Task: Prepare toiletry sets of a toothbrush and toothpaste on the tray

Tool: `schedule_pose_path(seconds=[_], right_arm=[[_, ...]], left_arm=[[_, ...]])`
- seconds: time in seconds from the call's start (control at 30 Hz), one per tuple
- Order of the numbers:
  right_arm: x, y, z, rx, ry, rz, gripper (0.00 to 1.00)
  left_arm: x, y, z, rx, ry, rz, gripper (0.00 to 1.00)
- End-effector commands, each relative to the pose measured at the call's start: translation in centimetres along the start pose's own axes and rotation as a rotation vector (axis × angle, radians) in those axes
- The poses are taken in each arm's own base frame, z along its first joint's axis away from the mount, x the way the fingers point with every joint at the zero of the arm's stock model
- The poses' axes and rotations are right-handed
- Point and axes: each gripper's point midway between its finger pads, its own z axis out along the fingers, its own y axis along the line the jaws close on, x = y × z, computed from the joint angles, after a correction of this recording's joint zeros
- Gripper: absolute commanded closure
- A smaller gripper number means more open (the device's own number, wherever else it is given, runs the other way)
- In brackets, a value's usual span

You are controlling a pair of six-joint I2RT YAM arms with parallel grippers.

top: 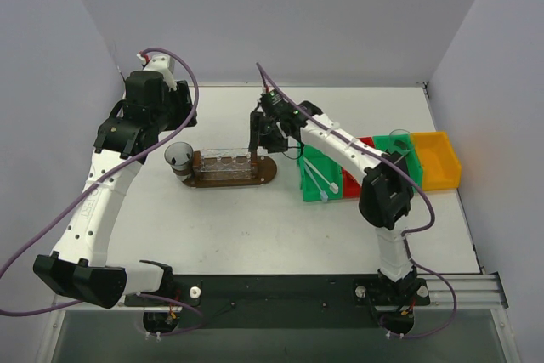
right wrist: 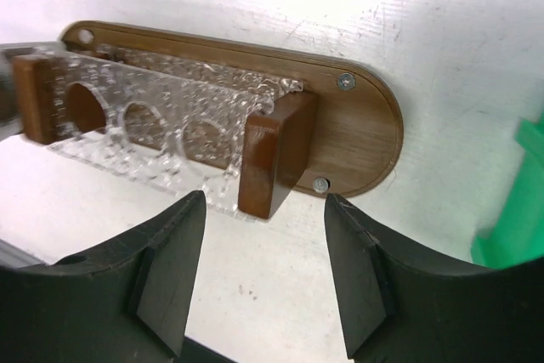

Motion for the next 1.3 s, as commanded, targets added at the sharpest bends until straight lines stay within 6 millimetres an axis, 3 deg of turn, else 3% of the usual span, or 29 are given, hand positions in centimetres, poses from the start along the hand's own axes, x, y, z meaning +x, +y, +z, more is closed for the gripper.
schedule_pose_path(seconds=[0.0,0.03,0.07,0.13,0.17,0.2,0.3,0.33,0.37,0.43,0.53,0.77,0.9,1.27], right_arm=[[-5.5,-0.2,-9.2,-0.058,-0.206,0.043,0.46],[-5.5,-1.1,-9.7,-0.047,-0.211,0.057,0.46],[-6.0,-1.7,-11.6,-0.049,-0.246,0.067,0.46],[-6.7,-4.7,-13.2,-0.012,-0.279,0.116,0.46],[-6.2,-6.4,-14.4,0.012,-0.29,0.133,0.47],[-6.6,-8.9,-15.3,0.053,-0.312,0.164,0.47],[-5.0,-13.8,-17.3,0.139,-0.316,0.212,0.5],[-5.1,-16.7,-18.2,0.185,-0.331,0.269,0.51],[-4.9,-17.8,-19.7,0.197,-0.359,0.291,0.53],[-3.7,-21.7,-20.6,0.269,-0.365,0.357,0.54],[-2.5,-25.4,-22.8,0.336,-0.402,0.431,0.55],[0.2,-31.4,-25.3,0.457,-0.395,0.506,0.58],[1.5,-34.2,-25.5,0.514,-0.37,0.539,0.62],[1.4,-39.3,-22.3,0.552,-0.361,0.637,0.64]], left_arm=[[-1.3,-0.2,-1.3,0.013,-0.054,0.0,0.38],[-1.3,-0.2,-1.3,0.011,-0.053,0.0,0.38],[-1.1,-0.2,-1.2,0.009,-0.047,0.001,0.38],[-0.9,-0.2,-1.1,0.012,-0.042,0.001,0.38],[-0.7,-0.3,-1.0,0.017,-0.037,0.002,0.38],[-0.6,-0.4,-0.9,0.02,-0.033,0.001,0.38],[-0.5,-0.8,-0.7,0.036,-0.028,-0.001,0.38],[-0.6,-0.9,-0.7,0.04,-0.029,-0.002,0.38],[-0.5,-1.1,-0.7,0.045,-0.027,0.0,0.38],[-0.7,-1.2,-0.8,0.048,-0.031,0.001,0.38],[-0.6,-1.4,-0.8,0.051,-0.03,0.004,0.38],[-0.8,-1.8,-1.4,0.069,-0.043,0.003,0.38],[-0.7,-1.6,-1.7,0.066,-0.042,-0.002,0.38],[-1.7,-1.5,-2.9,0.066,-0.091,-0.015,0.38]])
